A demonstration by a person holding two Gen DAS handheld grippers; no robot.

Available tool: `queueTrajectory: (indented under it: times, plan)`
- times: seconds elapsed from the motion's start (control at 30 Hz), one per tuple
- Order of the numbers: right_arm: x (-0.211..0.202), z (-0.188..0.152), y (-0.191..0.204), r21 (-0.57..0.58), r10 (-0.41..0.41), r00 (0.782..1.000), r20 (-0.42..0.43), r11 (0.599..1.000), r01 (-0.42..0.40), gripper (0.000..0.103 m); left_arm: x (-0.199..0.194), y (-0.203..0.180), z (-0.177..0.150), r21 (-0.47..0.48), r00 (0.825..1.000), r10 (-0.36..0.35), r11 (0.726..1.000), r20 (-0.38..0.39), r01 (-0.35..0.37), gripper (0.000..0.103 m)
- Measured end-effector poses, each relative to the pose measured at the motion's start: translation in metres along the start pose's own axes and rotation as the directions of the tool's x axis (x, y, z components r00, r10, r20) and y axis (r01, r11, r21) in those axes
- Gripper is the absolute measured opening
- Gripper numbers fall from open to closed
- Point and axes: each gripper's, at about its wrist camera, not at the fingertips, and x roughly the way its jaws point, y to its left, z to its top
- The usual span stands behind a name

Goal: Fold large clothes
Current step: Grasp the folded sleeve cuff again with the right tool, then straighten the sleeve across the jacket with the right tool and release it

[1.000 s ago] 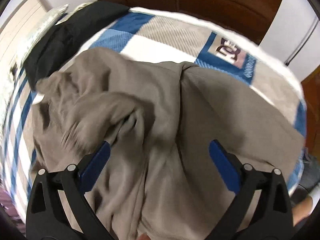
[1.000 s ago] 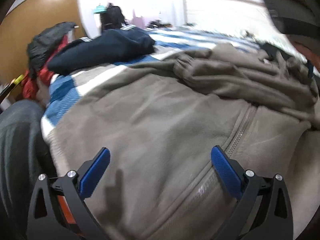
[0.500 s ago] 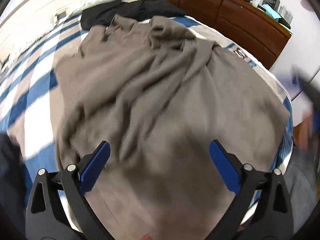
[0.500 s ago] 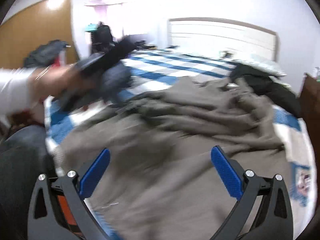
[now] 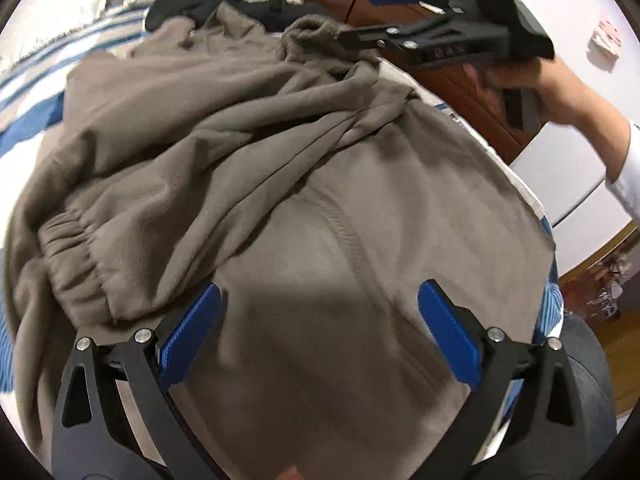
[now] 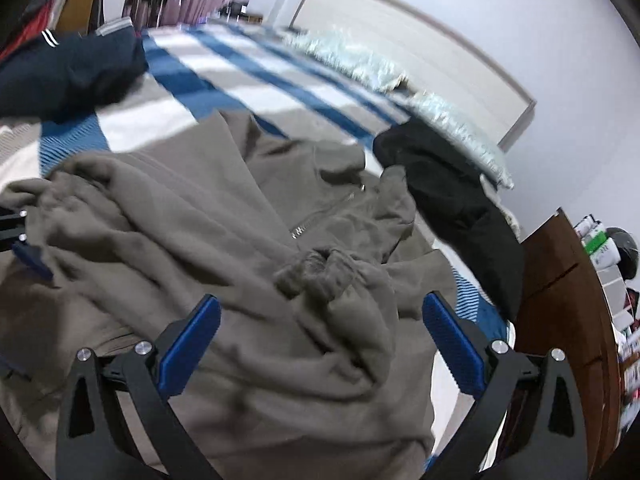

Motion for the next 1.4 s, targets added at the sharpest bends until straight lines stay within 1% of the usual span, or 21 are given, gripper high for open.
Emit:
queueTrajectory:
  times: [0.07, 0.13, 0.17, 0.2, 0.27, 0.3, 0.37, 0.43, 0.53, 0.6, 0.63, 0.73, 0.77, 0.87, 1.0, 1.07, 1.1, 1.17, 1.27, 1.33, 1.4]
  plan:
    - [0.025, 0.003, -0.002, -0.031, -0.018, 0.998, -0.065, 0.999, 0.016, 0.099, 0.009, 0.015, 0.004, -0.023, 0.999, 0.035, 0.999, -0.011, -0.035, 0.097]
    - [0.054, 0.007, -0.001, -0.075, -0.022, 0.99, -0.143, 0.997, 0.011, 0.095, 0.014, 0.036, 0.01, -0.091, 0.999, 0.03, 0.995, 0.01, -0.029, 0.097]
    - [0.066, 0.008, -0.001, -0.08, -0.011, 0.984, -0.177, 0.997, -0.003, 0.083, 0.014, 0.044, 0.011, -0.113, 1.0, 0.022, 0.993, 0.02, -0.02, 0.097]
    - [0.071, 0.007, 0.0, -0.073, 0.003, 0.979, -0.202, 0.997, -0.018, 0.065, 0.015, 0.047, 0.013, -0.117, 0.999, 0.026, 0.993, 0.025, -0.023, 0.097]
    - [0.075, 0.01, 0.0, -0.041, 0.042, 0.974, -0.223, 0.998, -0.053, 0.05, 0.015, 0.05, 0.016, -0.098, 0.996, 0.083, 0.992, 0.035, -0.079, 0.097]
    - [0.075, 0.014, -0.003, -0.019, 0.056, 0.974, -0.22, 0.998, -0.062, 0.042, 0.012, 0.053, 0.018, -0.093, 0.992, 0.114, 0.99, 0.047, -0.109, 0.097]
    - [0.07, 0.019, -0.012, 0.069, 0.1, 0.974, -0.206, 0.994, -0.087, 0.035, 0.006, 0.064, 0.021, -0.126, 0.988, 0.139, 0.984, 0.072, -0.13, 0.097]
    - [0.059, 0.023, -0.023, 0.163, 0.144, 0.975, -0.171, 0.98, -0.116, 0.033, 0.0, 0.075, 0.021, -0.16, 0.981, 0.173, 0.975, 0.09, -0.157, 0.097]
    - [0.034, 0.026, -0.043, 0.323, 0.221, 0.972, -0.075, 0.928, -0.186, 0.029, -0.005, 0.087, 0.025, -0.18, 0.975, 0.188, 0.97, 0.116, -0.166, 0.097]
    - [0.015, 0.022, -0.057, 0.438, 0.276, 0.961, 0.008, 0.863, -0.251, 0.026, -0.005, 0.088, 0.023, -0.179, 0.973, 0.2, 0.968, 0.118, -0.178, 0.097]
    - [0.008, 0.017, -0.064, 0.491, 0.293, 0.955, 0.051, 0.825, -0.279, 0.026, -0.004, 0.088, 0.022, -0.175, 0.969, 0.214, 0.966, 0.12, -0.192, 0.097]
    - [-0.009, -0.019, -0.093, 0.691, 0.322, 0.922, 0.216, 0.616, -0.377, 0.026, -0.005, 0.088, 0.021, -0.175, 0.961, 0.244, 0.96, 0.13, -0.22, 0.097]
    - [-0.008, -0.029, -0.099, 0.726, 0.318, 0.919, 0.233, 0.572, -0.382, 0.026, -0.006, 0.088, 0.02, -0.177, 0.96, 0.246, 0.959, 0.133, -0.221, 0.097]
    - [0.012, -0.081, -0.108, 0.839, 0.307, 0.926, 0.22, 0.425, -0.34, 0.027, -0.007, 0.087, 0.022, -0.171, 0.96, 0.242, 0.961, 0.141, -0.217, 0.097]
    - [0.024, -0.129, -0.114, 0.909, 0.271, 0.942, 0.198, 0.308, -0.28, 0.036, -0.014, 0.087, 0.019, -0.177, 0.959, 0.238, 0.961, 0.154, -0.21, 0.097]
    - [0.024, -0.141, -0.118, 0.922, 0.26, 0.948, 0.184, 0.29, -0.258, 0.041, -0.016, 0.089, 0.019, -0.179, 0.959, 0.238, 0.961, 0.154, -0.209, 0.097]
    - [0.023, -0.146, -0.12, 0.925, 0.259, 0.951, 0.168, 0.29, -0.243, 0.049, -0.016, 0.09, 0.019, -0.183, 0.959, 0.237, 0.961, 0.152, -0.209, 0.097]
    - [0.018, -0.153, -0.125, 0.93, 0.251, 0.958, 0.137, 0.3, -0.212, 0.052, -0.015, 0.091, 0.018, -0.181, 0.961, 0.236, 0.961, 0.145, -0.209, 0.097]
    - [0.005, -0.163, -0.133, 0.939, 0.239, 0.96, 0.142, 0.275, -0.208, 0.084, -0.017, 0.083, 0.017, -0.139, 0.963, 0.229, 0.968, 0.142, -0.21, 0.097]
    - [-0.006, -0.166, -0.133, 0.933, 0.23, 0.961, 0.153, 0.287, -0.218, 0.09, -0.023, 0.073, 0.015, -0.087, 0.963, 0.231, 0.972, 0.138, -0.22, 0.097]
    - [-0.021, -0.167, -0.126, 0.914, 0.233, 0.956, 0.176, 0.322, -0.247, 0.093, -0.034, 0.061, 0.008, -0.034, 0.959, 0.247, 0.969, 0.139, -0.244, 0.097]
